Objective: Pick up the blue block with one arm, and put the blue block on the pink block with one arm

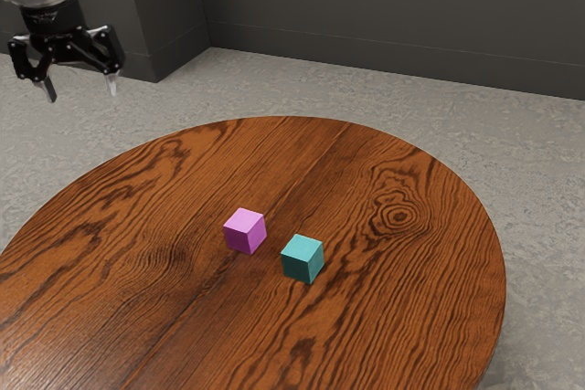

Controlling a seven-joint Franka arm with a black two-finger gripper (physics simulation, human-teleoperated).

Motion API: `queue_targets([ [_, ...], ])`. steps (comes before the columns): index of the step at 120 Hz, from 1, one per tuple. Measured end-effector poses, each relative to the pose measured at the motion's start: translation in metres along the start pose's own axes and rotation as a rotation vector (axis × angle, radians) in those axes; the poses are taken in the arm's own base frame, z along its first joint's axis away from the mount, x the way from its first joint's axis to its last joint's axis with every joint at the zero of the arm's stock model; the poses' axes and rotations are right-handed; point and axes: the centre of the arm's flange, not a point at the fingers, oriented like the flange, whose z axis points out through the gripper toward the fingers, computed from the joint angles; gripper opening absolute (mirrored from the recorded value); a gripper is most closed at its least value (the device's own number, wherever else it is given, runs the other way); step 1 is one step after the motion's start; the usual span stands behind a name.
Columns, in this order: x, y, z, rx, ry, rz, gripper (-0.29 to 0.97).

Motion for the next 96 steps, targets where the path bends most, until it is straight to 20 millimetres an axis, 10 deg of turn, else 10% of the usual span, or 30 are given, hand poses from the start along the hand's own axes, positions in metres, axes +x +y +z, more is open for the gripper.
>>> queue_targets([
  [16,-0.006,-0.001,0.000,0.020,-0.013,-0.233,0.68],
  [34,-0.041,0.056,0.012,0.072,-0.031,-0.303,0.68],
  [67,-0.083,0.138,0.205,0.078,-0.200,-0.278,0.68],
  [96,-0.098,0.205,0.253,-0.031,-0.191,-0.180,0.68],
])
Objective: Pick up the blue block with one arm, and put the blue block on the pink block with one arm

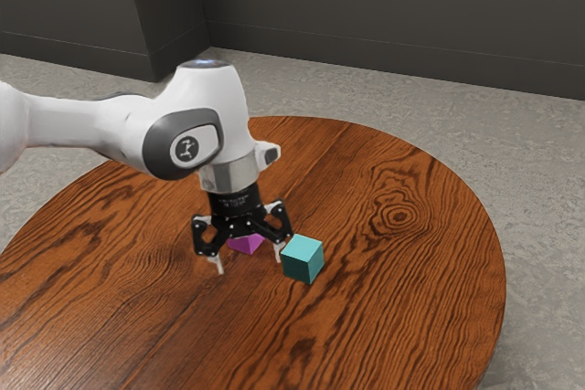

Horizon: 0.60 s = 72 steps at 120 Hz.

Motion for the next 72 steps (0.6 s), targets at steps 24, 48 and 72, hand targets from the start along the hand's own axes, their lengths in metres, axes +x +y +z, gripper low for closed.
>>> queue_targets([
  [24,0.008,0.033,0.024,-0.015,0.006,0.175,0.68],
  [48,0.038,0.063,0.049,-0.012,0.019,0.338,0.68],
  [72,0.059,0.080,0.078,0.011,0.026,0.502,0.68],
])
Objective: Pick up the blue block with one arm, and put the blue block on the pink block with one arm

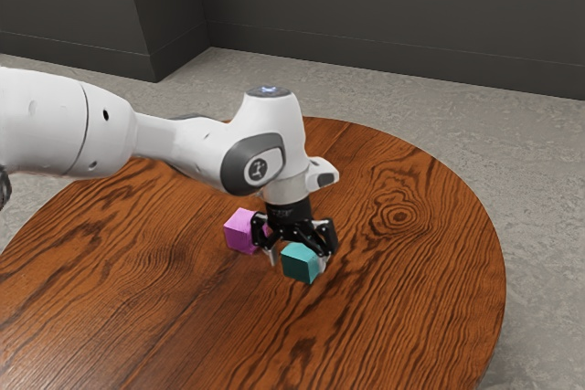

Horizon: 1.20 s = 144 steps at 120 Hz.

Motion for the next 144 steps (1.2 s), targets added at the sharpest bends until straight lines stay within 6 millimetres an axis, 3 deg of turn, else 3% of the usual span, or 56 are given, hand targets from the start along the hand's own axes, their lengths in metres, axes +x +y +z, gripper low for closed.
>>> queue_targets([
  [9,0.016,0.001,0.004,-0.001,0.012,0.043,0.68],
  [30,0.037,-0.029,0.004,0.007,0.026,0.088,0.68],
  [53,0.040,-0.030,0.012,-0.002,0.013,0.173,0.68],
  [79,0.050,-0.016,0.024,-0.040,0.000,0.213,0.68],
  [98,0.057,-0.019,0.032,-0.052,-0.010,0.203,0.68],
  [112,0.064,-0.031,0.032,-0.041,-0.003,0.201,0.68],
  [144,0.075,-0.030,0.034,-0.004,0.015,0.273,0.68],
])
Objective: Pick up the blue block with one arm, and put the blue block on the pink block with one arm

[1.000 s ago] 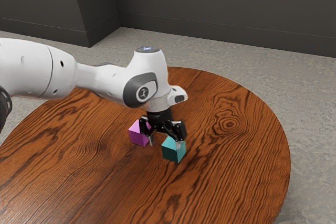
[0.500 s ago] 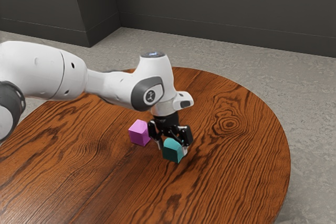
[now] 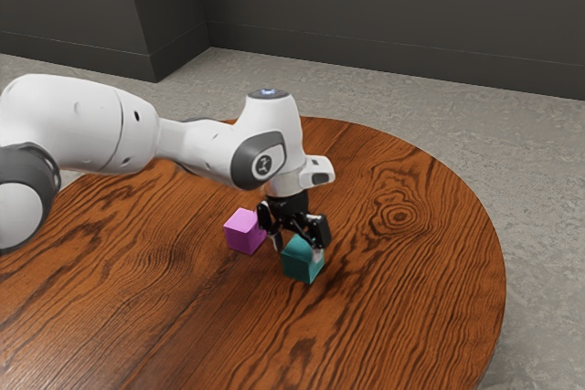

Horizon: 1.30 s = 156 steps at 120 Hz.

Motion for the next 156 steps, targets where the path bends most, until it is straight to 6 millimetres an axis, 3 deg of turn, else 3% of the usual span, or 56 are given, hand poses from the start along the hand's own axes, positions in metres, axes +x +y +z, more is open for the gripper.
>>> queue_targets([
  [27,0.016,0.000,0.006,0.006,0.010,0.038,0.68],
  [112,0.022,-0.004,0.040,0.022,-0.025,0.105,0.68],
  [130,0.023,-0.004,0.039,0.023,-0.021,0.111,0.48],
  [144,0.023,-0.003,0.035,0.026,-0.015,0.117,0.43],
  [156,0.023,-0.002,0.012,0.039,0.020,0.126,0.38],
])
